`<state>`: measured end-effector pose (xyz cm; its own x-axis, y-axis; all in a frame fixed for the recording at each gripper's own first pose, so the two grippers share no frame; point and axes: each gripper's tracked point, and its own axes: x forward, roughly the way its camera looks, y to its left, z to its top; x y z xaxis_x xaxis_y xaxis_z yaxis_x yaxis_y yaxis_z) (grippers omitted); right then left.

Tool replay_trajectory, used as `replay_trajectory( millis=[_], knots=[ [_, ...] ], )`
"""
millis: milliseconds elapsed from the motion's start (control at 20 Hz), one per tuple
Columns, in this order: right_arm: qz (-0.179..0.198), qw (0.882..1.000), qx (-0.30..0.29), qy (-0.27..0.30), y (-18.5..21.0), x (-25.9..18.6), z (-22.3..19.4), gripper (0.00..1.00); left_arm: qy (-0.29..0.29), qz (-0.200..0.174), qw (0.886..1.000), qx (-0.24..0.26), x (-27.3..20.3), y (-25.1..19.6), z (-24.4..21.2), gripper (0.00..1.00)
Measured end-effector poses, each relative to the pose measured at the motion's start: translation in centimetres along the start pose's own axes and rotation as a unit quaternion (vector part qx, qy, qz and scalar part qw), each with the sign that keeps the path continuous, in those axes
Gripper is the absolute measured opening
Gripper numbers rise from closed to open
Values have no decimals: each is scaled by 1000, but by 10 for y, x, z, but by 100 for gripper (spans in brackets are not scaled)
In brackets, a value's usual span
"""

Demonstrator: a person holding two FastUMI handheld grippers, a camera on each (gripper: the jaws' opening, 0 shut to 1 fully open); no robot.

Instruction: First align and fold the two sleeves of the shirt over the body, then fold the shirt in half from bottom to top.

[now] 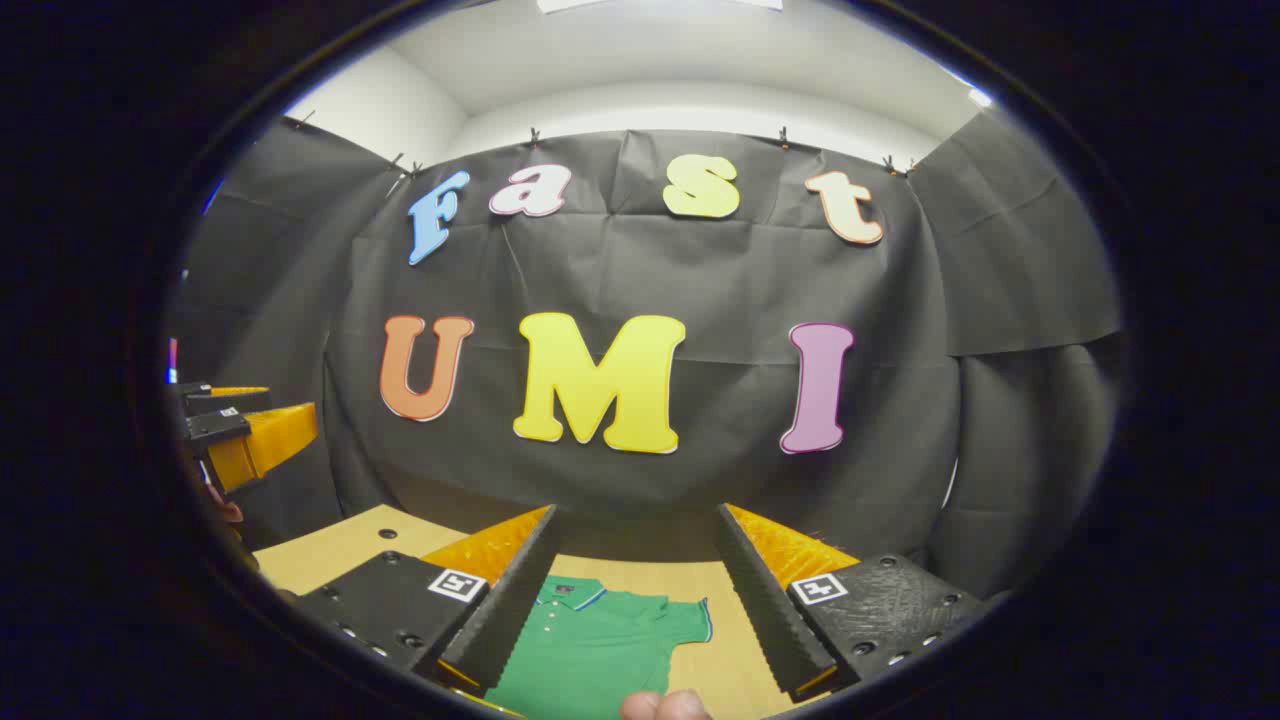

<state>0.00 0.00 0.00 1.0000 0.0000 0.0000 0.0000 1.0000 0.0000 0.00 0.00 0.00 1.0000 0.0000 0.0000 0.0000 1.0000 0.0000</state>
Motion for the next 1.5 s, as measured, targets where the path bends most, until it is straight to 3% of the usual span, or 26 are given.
replay_trajectory(
  millis=[1500],
  knots=[
    [-12, 1000, -4, 24, -12, 17, -12, 96, 7, -5, 1000, 2, 9, -5, -9, 98]
  ],
)
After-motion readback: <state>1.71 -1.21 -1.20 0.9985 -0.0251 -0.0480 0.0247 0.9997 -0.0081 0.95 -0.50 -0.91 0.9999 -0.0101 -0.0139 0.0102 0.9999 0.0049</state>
